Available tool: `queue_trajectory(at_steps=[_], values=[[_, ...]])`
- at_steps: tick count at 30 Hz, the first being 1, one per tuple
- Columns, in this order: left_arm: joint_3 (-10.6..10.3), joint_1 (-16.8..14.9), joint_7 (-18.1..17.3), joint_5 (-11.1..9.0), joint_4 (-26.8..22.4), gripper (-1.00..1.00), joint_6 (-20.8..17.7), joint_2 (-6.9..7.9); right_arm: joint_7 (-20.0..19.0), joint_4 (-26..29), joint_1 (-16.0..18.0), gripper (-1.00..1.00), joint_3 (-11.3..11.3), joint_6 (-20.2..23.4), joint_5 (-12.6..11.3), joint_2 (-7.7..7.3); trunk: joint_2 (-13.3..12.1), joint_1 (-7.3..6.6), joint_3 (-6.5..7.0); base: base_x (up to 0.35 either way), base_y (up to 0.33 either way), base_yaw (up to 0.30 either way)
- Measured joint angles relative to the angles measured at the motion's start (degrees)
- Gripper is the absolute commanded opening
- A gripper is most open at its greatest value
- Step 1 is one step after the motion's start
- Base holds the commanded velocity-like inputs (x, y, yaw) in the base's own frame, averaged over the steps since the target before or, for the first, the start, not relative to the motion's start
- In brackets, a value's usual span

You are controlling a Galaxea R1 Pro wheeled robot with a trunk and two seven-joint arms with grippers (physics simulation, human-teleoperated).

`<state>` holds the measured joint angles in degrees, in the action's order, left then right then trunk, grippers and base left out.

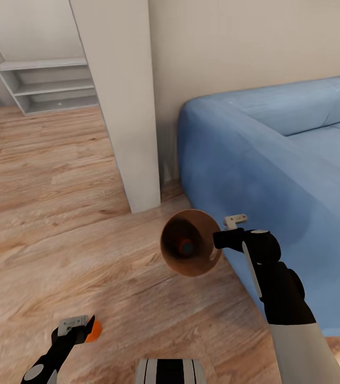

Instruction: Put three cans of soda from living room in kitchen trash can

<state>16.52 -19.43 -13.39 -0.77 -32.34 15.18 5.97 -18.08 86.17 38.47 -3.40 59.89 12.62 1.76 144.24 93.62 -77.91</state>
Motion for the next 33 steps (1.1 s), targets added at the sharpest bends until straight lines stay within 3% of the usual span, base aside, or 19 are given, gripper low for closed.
queue_trajectory(at_steps=[6, 24, 33], values=[[-0.05, 0.00, -0.13, 0.00, 0.08, 1.00, -0.12, 0.00, 0.01, -0.06, 0.00, -1.00, 0.00, -0.01, 0.08, 0.03, 0.08, 0.15, -1.33, 0.001, 0.000, 0.000], [-0.32, 0.00, -0.47, 0.51, 0.15, 1.00, -0.13, -0.03, 0.05, -0.14, -0.04, -1.00, 0.01, -0.02, -0.01, 0.07, 0.08, 0.15, -1.33, 0.000, 0.000, 0.000], [-0.35, 0.00, -0.50, 0.59, 0.37, 1.00, -0.35, 0.00, 0.00, -0.17, -0.08, -1.00, -0.37, -0.01, 0.10, 0.08, 0.20, 0.39, -3.32, 0.000, 0.000, 0.000]])
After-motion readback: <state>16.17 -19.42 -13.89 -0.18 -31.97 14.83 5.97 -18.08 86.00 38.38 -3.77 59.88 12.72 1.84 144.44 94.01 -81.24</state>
